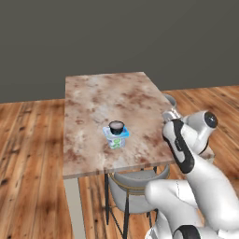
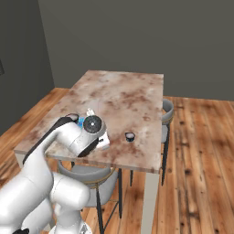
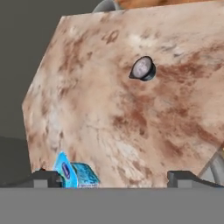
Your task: Stack the yogurt containers by placing the smaller containers on top of the larger containers.
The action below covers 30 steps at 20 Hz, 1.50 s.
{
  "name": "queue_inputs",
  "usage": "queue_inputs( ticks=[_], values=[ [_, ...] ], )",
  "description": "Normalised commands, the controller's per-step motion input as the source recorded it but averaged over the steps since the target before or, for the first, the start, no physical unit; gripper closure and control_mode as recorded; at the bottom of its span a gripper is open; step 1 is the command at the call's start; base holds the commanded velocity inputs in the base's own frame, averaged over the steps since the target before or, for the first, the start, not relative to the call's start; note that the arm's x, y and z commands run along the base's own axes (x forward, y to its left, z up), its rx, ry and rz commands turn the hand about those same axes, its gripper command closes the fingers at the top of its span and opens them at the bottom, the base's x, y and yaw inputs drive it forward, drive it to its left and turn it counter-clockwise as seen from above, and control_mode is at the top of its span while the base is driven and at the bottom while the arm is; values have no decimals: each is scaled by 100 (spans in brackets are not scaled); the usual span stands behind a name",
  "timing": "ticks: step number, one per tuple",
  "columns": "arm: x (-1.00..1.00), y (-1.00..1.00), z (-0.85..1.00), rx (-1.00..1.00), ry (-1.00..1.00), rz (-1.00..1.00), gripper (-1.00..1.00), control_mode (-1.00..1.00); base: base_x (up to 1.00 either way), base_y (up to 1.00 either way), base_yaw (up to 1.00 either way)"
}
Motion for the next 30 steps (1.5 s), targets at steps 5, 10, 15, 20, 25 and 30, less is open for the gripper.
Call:
queue_inputs(
  ticks=[5,10,15,20,25,30],
  values=[
    [27,-45,0,5,19,-12,-100,-100,0,0,0],
    [34,-29,0,11,9,-20,-100,-100,0,0,0],
    [37,-18,0,9,7,-16,-100,-100,0,0,0],
    [41,-5,-2,2,10,-19,-100,-100,0,0,0],
    [31,-12,-4,3,11,-13,-100,-100,0,0,0],
    [23,-24,-17,1,18,-2,-100,-100,0,0,0]
  ],
)
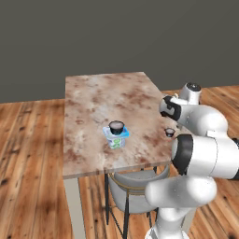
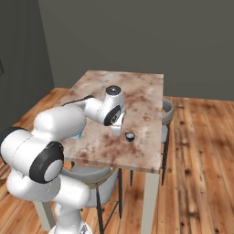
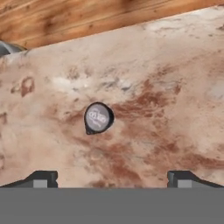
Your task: Stack the yogurt containers by placing the smaller containers on top of the larger containers.
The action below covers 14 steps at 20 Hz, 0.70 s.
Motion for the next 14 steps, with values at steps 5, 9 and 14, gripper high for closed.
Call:
queue_inputs(
  ticks=[5,9,14],
  values=[
    [16,-3,-17,5,18,-15,-100,-100,0,0,0],
    [6,-5,-20,9,11,-8,-100,-100,0,0,0],
    [0,-11,-34,4,6,0,-100,-100,0,0,0]
  ],
)
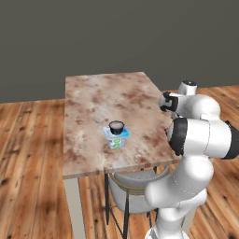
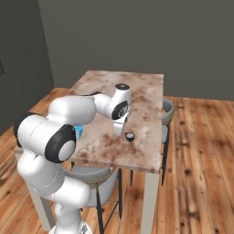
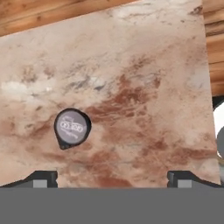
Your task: Stack the yogurt containers by placing the smaller containers on top of the larger containers.
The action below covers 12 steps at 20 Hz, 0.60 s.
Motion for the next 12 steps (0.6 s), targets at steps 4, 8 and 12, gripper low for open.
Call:
queue_inputs(
  ticks=[4,8,12],
  values=[
    [0,0,-36,2,3,-11,-100,-100,0,0,0],
    [2,-1,-25,0,2,-4,-100,-100,0,0,0],
    [1,-8,-9,0,11,2,-100,-100,0,0,0]
  ],
)
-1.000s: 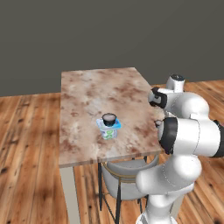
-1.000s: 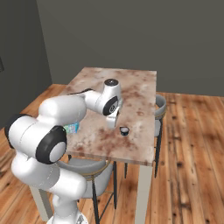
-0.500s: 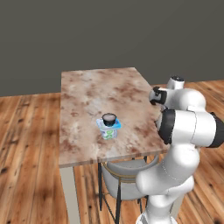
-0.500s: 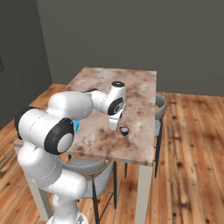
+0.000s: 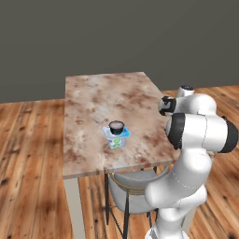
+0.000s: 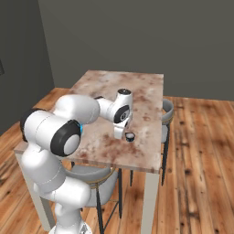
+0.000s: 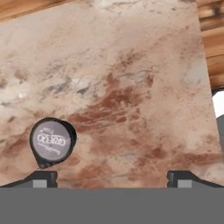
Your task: Stack the yogurt containers by placing the smaller containers on top of the larger containers.
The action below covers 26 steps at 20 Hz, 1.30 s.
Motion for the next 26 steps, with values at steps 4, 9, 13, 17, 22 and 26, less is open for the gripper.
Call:
queue_inputs(
  ticks=[4,9,13,17,22,26],
  values=[
    [0,-10,-10,0,4,8,-100,-100,0,0,0],
    [0,-15,-12,0,0,12,-100,-100,0,0,0],
    [0,-15,-11,0,0,13,-100,-100,0,0,0],
    [0,-9,-13,0,0,11,-100,-100,0,0,0],
    [0,-4,-3,0,0,9,-100,-100,0,0,0],
    [1,-2,0,0,-2,7,-100,-100,0,0,0]
  ],
)
